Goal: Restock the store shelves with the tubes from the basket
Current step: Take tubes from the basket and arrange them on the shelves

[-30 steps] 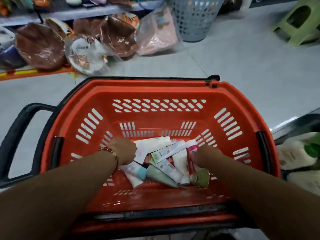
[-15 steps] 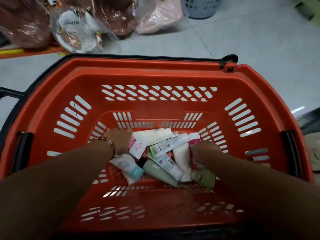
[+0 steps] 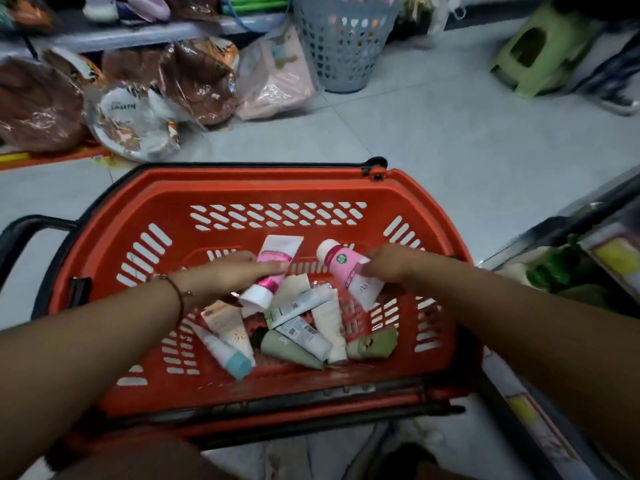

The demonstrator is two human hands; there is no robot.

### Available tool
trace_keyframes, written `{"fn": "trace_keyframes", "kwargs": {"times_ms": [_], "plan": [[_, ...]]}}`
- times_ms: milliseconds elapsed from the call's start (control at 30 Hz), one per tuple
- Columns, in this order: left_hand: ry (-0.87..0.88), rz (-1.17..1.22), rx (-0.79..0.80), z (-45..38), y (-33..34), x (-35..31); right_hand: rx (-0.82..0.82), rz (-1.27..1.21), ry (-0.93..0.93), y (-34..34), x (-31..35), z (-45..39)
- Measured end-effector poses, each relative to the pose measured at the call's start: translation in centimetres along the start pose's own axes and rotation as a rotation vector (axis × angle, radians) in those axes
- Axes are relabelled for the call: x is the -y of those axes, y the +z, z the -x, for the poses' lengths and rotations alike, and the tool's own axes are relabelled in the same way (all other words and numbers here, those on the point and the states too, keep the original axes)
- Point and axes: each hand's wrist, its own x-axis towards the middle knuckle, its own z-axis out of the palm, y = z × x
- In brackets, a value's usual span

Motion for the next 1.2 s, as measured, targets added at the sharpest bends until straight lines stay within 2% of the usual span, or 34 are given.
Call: {"fn": "trace_keyframes", "kwargs": {"times_ms": [100, 200, 300, 433, 567, 600, 667, 733, 900, 967, 1033, 1200], "plan": [[0.067, 0.397, 0.077, 4.4, 0.9, -6.0, 0.046, -0.258, -0.061, -2.5, -0.6, 7.5], [0.135, 0.625, 0.298, 9.7, 2.1, -13.1, 0.118, -0.485, -0.096, -4.6, -1.8, 16.2], [0.171, 0.581, 0.45, 14.7, 6.0, -18.9, 0.086, -0.697, -0.156, -6.4, -4.5, 23.9], [0.136, 0.529, 0.499, 20.6, 13.4, -24.2, 0.042, -1.011, -0.274, -8.2, -10.1, 31.3], [0.024, 0.6, 0.581, 23.5, 19.5, -26.5, 0.176, -1.258, -0.616, -7.1, -17.5, 33.3], [-0.005, 0.618, 0.619, 23.8, 20.7, -26.8, 0.158, -1.275, -0.684, -6.3, -19.0, 33.1], [-0.052, 0.624, 0.682, 23.6, 22.8, -27.4, 0.002, -1.249, -0.724, -4.9, -20.9, 33.2], [-0.09, 0.614, 0.709, 24.1, 24.6, -27.9, -0.213, -1.088, -0.736, -4.1, -21.6, 34.3], [-0.019, 0.621, 0.918, 26.6, 29.4, -30.1, -0.912, -0.922, -0.571, -3.6, -24.0, 36.8], [0.028, 0.609, 0.939, 27.5, 31.0, -30.7, -1.148, -0.827, -0.498, -3.8, -24.9, 37.6], [0.091, 0.583, 0.97, 28.2, 32.6, -31.0, -1.254, -0.8, -0.49, -4.3, -25.6, 39.0], [0.347, 0.543, 0.907, 32.1, 34.9, -33.6, -1.309, -0.836, -0.542, -6.6, -26.1, 44.0]]}}
